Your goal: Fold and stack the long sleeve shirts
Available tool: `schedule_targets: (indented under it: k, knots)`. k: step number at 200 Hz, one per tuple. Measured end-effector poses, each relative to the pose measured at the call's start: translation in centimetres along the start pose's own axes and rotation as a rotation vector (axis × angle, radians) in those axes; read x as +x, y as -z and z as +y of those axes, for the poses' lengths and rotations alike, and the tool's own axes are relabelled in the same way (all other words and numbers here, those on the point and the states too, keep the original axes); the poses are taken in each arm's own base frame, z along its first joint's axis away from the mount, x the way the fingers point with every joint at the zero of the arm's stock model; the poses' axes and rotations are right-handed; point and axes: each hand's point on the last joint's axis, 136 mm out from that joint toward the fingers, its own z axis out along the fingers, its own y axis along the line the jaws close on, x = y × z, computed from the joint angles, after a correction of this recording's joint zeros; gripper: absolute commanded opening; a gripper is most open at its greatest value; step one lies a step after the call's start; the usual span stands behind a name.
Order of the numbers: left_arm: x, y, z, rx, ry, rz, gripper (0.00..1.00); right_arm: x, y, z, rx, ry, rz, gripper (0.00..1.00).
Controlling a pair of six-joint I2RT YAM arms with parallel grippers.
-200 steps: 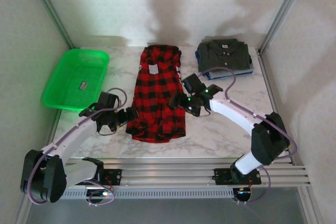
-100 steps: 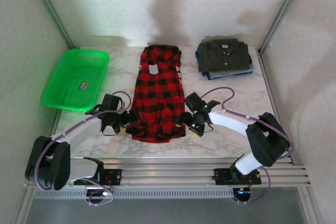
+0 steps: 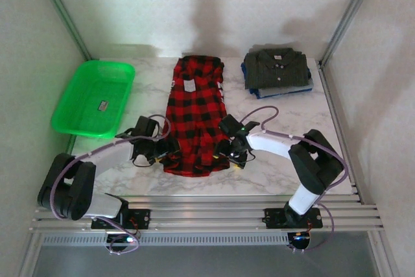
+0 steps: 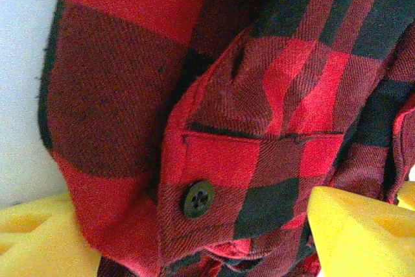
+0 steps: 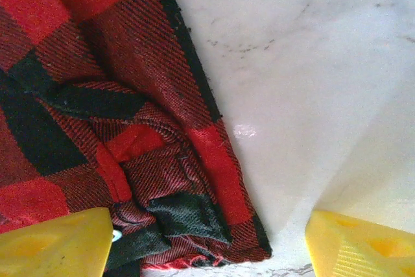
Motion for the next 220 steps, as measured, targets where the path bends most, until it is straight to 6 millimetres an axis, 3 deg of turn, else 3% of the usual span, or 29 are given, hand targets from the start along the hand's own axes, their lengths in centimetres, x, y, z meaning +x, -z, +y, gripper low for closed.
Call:
schedule_targets:
  k: [69, 146, 177, 220]
  knots:
    - [-0.3, -0.8, 0.0, -0.033, -0.008, 0.029, 0.56, -0.2, -0.6, 0.5, 0.105, -0.024, 0.05, 0.58]
    - [-0.1, -0.6, 0.8, -0.097, -0.022, 0.041, 0.19, -0.2, -1.3, 5.1, -0.013, 0.042, 0.059, 0.13]
    - [-0.2, 0.0, 1.2, -0.125, -0.032, 0.03, 0.11, 0.0, -0.8, 4.8, -0.023, 0.045, 0.055, 0.06]
    - [-0.5, 2.6, 0.2, -0.102, -0.042, -0.037, 0.02, 1.8, 1.3, 4.0, -0.058, 0.069, 0.044, 0.01]
